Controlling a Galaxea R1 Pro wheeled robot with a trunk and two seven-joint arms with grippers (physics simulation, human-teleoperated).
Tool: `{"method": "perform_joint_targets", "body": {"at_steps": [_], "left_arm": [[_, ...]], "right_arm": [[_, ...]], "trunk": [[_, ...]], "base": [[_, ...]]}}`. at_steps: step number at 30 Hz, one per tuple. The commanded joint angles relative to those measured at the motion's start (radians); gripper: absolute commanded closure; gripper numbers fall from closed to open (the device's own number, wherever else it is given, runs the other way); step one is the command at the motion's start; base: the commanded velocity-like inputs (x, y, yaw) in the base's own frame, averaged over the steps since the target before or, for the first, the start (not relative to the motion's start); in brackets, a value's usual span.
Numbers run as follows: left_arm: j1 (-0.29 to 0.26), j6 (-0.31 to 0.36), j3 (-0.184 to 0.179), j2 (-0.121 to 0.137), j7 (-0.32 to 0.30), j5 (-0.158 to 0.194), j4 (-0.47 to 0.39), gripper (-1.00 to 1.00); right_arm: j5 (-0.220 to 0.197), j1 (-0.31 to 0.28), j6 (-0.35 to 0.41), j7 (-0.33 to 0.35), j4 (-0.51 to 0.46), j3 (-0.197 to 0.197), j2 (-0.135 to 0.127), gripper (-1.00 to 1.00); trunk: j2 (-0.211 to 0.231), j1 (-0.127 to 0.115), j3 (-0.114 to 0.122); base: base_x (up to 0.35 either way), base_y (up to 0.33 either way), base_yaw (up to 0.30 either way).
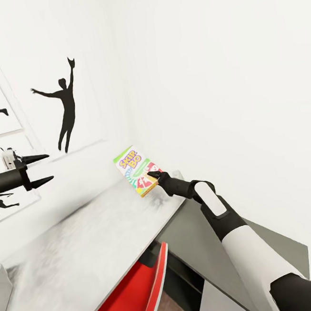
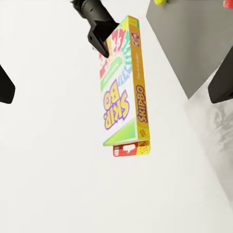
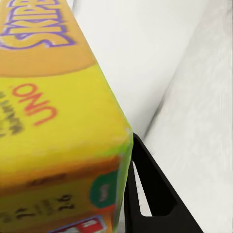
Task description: Put all the toys in the child's room - the three board games (two on the bed and one on the table), the two jigsaw puzzles on the table, and the tennis ball on the table - inside the toy box on the table in the child's room.
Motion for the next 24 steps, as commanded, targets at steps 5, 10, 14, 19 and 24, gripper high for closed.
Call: {"method": "perform_joint_targets", "body": {"at_steps": [5,10,14,19,24], "left_arm": [[-0.001,0.001,-0.005,0.001,-0.001,0.0,0.001,-1.0],[0.0,0.001,-0.006,0.001,0.0,-0.001,0.001,-1.0],[0.0,0.001,-0.012,0.001,0.001,-0.002,0.001,-1.0],[0.0,0.001,-0.016,0.001,0.001,-0.003,0.001,-1.0],[0.0,0.001,-0.018,0.001,0.001,-0.003,0.001,-1.0]], "right_arm": [[-0.012,0.0,0.002,-0.007,-0.001,-0.003,-0.001,1.0],[-0.012,0.001,0.001,-0.007,-0.001,-0.004,-0.002,1.0],[-0.012,0.001,0.001,-0.007,0.001,-0.004,-0.002,1.0],[-0.013,0.001,0.0,-0.006,0.002,-0.005,-0.002,1.0],[-0.013,0.001,0.0,-0.009,0.001,-0.004,0.0,1.0]], "trunk": [[-0.002,0.001,0.003],[-0.002,0.001,0.008],[-0.002,0.001,0.012],[-0.002,0.001,0.017],[-0.002,0.001,0.018]], "base": [[0.0,0.0,0.217],[-0.061,0.0,0.224],[-0.2,0.0,0.225],[-0.132,0.0,0.225],[-0.016,0.053,0.083]]}}
